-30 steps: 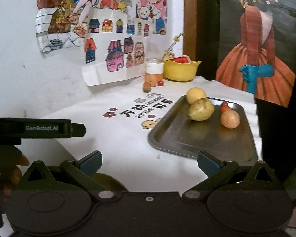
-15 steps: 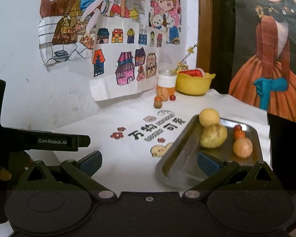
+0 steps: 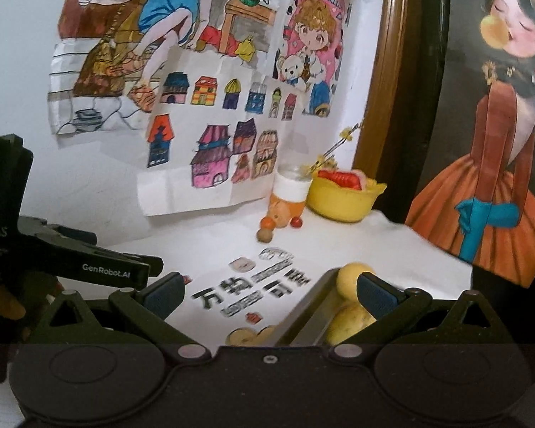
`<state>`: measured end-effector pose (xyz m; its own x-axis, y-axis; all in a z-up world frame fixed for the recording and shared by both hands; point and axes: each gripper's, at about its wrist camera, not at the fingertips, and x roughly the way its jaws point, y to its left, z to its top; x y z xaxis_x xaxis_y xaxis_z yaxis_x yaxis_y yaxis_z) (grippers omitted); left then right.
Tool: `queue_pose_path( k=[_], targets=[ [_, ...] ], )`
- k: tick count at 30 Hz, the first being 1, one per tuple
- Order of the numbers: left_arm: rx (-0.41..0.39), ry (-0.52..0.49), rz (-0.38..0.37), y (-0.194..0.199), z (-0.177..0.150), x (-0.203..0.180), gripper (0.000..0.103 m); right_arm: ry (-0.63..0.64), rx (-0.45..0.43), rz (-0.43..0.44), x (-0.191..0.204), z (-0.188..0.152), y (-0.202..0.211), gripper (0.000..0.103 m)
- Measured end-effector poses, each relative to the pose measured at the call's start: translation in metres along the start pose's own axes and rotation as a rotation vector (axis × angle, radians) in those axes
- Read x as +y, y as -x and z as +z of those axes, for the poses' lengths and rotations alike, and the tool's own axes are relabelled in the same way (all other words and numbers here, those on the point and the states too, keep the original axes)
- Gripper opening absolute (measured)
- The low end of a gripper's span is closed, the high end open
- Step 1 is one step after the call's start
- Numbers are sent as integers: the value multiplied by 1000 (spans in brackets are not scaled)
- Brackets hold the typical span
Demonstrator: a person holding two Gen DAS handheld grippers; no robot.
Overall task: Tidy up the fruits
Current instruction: 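Move both open tools away from the tray toward the jar and bowl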
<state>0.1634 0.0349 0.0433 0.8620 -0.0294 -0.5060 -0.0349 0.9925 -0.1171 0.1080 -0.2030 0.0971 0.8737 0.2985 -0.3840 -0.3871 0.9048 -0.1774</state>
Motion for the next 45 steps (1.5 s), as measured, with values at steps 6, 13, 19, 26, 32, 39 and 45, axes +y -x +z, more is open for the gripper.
queue_pose_path(
  k=[6,13,19,26,32,39,45],
  targets=[
    [-30,-68,-19,-17,24,-15,103,74,-10,-13,-14,17,-16,102],
    [-73,-166,-38,-32,45,-39,103,96,-15,-15,-31,33,-41,102],
    [-80,-217,-37,-53,53,-51,103,125,-1,-36,-47,40,-77,102],
    [-79,-249,-14,-83,61,-53,103,116,6,-51,-68,41,-118,102],
    [-55,-257,-2,-108,65,-53,103,112,21,-55,-78,39,-143,102],
    [-40,-264,26,-130,71,-48,103,125,45,-49,-81,36,-171,102],
    [-24,-260,41,-147,74,-41,103,134,72,-32,-78,33,-191,102]
  ],
)
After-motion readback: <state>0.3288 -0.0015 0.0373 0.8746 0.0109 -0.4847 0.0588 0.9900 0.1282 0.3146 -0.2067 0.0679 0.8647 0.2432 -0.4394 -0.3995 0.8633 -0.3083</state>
